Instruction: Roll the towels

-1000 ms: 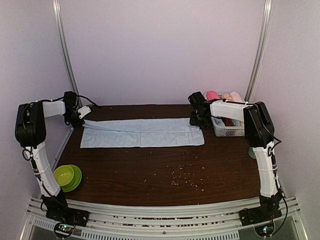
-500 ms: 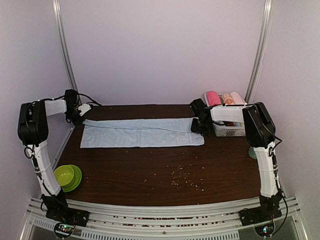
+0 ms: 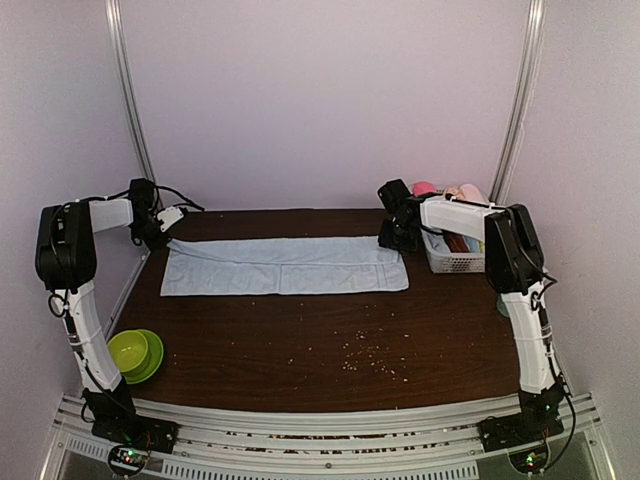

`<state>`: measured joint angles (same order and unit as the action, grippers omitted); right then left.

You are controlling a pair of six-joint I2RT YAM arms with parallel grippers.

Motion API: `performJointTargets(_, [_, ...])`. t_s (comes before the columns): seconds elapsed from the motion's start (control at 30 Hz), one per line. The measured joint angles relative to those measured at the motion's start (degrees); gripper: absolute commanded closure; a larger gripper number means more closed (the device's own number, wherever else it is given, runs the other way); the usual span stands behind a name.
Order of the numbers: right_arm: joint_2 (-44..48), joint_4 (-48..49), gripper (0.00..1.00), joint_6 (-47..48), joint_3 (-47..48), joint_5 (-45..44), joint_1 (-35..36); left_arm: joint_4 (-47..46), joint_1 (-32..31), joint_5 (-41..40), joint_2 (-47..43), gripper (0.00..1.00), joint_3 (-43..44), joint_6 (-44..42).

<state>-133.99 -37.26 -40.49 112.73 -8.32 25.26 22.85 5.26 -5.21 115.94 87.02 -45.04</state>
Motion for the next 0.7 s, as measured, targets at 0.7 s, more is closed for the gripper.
performJointTargets(0.7, [-7.9,-15.7,0.44,-0.5,14.6,0.2,0.0,1.0,-0.1,1.8,-4.0,1.00,-0.9,0.5])
